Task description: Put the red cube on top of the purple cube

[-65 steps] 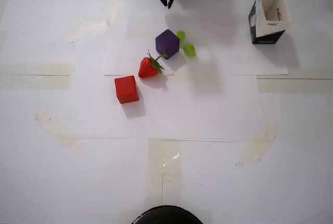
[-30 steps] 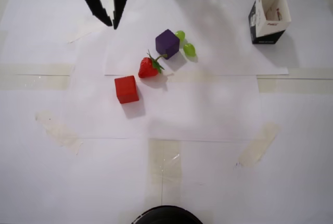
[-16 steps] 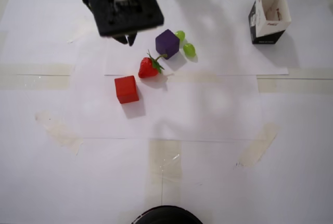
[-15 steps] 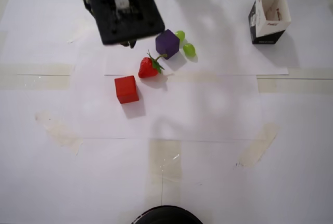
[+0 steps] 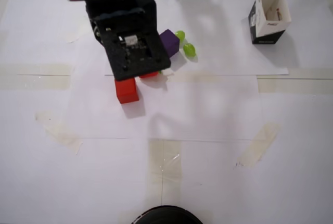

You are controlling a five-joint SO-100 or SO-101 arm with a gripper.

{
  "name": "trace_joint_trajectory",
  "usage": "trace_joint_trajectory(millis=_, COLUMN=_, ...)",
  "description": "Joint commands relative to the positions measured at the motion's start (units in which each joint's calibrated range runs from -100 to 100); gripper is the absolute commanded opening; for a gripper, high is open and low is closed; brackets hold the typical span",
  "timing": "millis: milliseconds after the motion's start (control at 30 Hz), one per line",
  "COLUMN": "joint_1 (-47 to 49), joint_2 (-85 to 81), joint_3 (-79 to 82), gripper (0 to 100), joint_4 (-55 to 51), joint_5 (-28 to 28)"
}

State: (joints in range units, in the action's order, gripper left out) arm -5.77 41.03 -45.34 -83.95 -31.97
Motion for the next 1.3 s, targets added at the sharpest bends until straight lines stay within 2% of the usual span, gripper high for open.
trace_joint_trajectory(millis=0, joint_1=0.47, joint_2=-0.27, joint_3=-4.39, gripper=4, joint_4=0.13, joint_5=-1.32)
trace_joint_trajectory(millis=333, joint_1=0.91, joint_2=-0.44, joint_3=-1.48, gripper=25, joint_4=1.19, joint_5=-2.20)
trace_joint_trajectory(millis=567, joint_1=1.58, joint_2=0.68, joint_3=-0.75, gripper=33, joint_4=1.68, joint_5=-3.52)
trace_joint_trajectory(millis=1267, joint_1=2.02, joint_2=5.92, joint_3=-0.93, gripper=32, joint_4=3.32, joint_5=-4.25)
